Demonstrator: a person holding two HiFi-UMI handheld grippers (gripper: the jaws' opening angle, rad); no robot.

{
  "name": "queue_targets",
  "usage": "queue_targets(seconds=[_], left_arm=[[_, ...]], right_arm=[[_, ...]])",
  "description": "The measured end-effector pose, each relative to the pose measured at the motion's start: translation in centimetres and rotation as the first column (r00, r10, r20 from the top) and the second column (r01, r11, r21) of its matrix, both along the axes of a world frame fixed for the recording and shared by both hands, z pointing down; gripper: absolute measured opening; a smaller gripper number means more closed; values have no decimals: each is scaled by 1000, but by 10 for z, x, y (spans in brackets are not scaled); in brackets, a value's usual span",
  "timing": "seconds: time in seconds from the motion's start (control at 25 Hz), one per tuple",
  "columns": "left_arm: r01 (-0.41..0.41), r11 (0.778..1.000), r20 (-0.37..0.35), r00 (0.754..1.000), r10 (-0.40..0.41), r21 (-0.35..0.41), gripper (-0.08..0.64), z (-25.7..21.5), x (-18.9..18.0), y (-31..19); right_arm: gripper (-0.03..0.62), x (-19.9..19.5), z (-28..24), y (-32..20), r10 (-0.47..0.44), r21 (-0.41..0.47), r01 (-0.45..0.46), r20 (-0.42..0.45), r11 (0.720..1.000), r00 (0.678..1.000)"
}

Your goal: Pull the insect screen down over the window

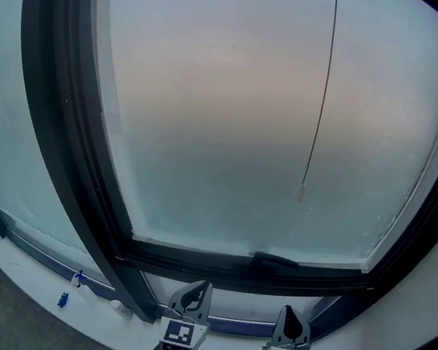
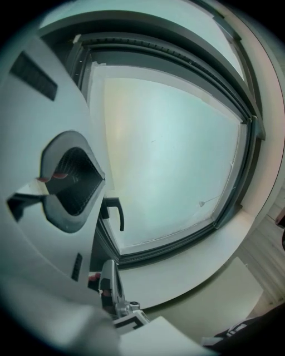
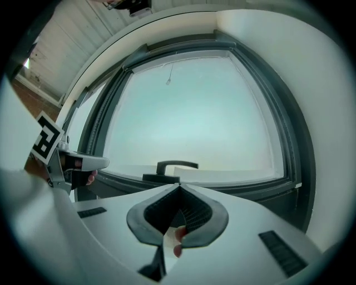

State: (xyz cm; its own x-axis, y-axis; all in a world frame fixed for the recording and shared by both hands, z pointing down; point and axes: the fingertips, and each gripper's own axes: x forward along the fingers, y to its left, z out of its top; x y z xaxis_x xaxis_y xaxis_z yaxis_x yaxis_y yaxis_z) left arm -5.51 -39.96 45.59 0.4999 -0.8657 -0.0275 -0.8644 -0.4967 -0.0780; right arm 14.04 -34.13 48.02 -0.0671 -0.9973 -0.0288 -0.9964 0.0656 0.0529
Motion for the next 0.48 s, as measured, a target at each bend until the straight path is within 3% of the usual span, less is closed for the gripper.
queue_targets(seconds=[0.28,0.48], left_arm=[[-22,997,-26,999,23,74,2,-39,-1,-18],[-4,993,-87,996,14,119,2,-65,8,-29]], right_arm=[[3,9,-42,-18,32,114,-32,-1,993,999],[3,17,-75,-29,28,192,-21,-34,981,999]])
